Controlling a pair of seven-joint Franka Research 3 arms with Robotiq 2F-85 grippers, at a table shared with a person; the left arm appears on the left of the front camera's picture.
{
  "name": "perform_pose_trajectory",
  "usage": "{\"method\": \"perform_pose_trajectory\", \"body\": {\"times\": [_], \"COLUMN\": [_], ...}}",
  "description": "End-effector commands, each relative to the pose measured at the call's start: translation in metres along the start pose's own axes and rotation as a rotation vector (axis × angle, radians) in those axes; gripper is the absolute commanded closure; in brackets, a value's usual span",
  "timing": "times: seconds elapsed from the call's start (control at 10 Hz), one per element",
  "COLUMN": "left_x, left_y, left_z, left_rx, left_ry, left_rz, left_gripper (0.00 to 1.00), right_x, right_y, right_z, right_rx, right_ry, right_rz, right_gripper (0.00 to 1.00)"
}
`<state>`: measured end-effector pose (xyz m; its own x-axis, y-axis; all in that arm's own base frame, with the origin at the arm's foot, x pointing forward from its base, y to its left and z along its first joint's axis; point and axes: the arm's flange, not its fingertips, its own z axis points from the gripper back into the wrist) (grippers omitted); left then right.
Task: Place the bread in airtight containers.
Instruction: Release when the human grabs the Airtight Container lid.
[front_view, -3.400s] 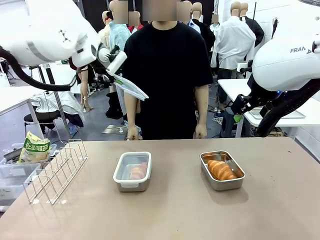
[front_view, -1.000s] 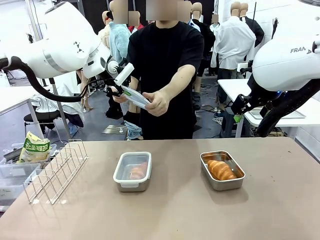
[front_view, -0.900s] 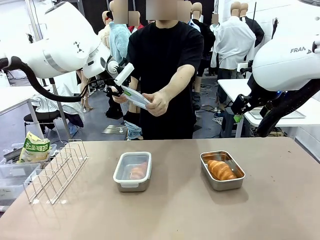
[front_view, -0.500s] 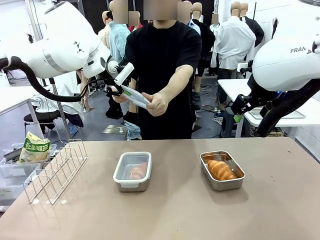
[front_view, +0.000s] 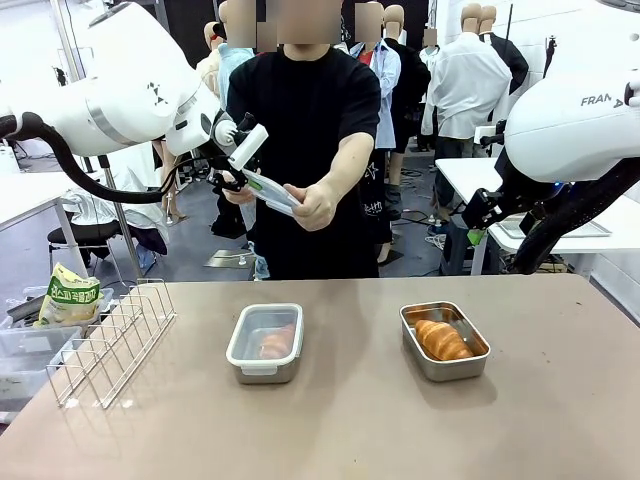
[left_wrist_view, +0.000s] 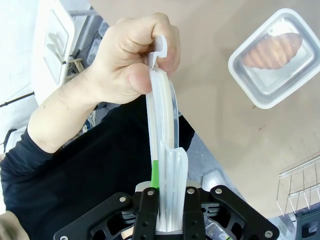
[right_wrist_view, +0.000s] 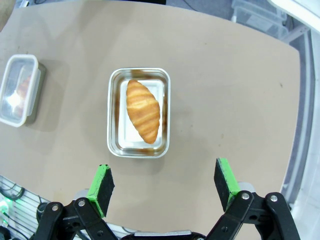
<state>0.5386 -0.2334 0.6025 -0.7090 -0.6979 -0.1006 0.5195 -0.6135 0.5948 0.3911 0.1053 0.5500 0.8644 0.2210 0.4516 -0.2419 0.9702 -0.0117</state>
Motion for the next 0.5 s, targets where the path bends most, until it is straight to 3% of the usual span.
{"method": "perform_pose_trajectory", "body": {"times": [0.0,0.4], "left_x": [-0.0015,-0.0015], "left_y": [-0.0008,-0.0008], "left_z": [0.0008,0.0008], "left_rx": [-0.001,-0.001], "left_ry": [0.008,0.008], "left_rz": [-0.006,-0.006], "left_gripper": [1.0,1.0], "right_x": [-0.0003,-0.0003], "right_y": [-0.0002,-0.0002], "right_z": [-0.0005,-0.0005], "right_rx": [0.001,0.001], "right_ry": [0.0,0.0], "right_rz": [0.0,0.0], "right_gripper": [0.0,0.0]}}
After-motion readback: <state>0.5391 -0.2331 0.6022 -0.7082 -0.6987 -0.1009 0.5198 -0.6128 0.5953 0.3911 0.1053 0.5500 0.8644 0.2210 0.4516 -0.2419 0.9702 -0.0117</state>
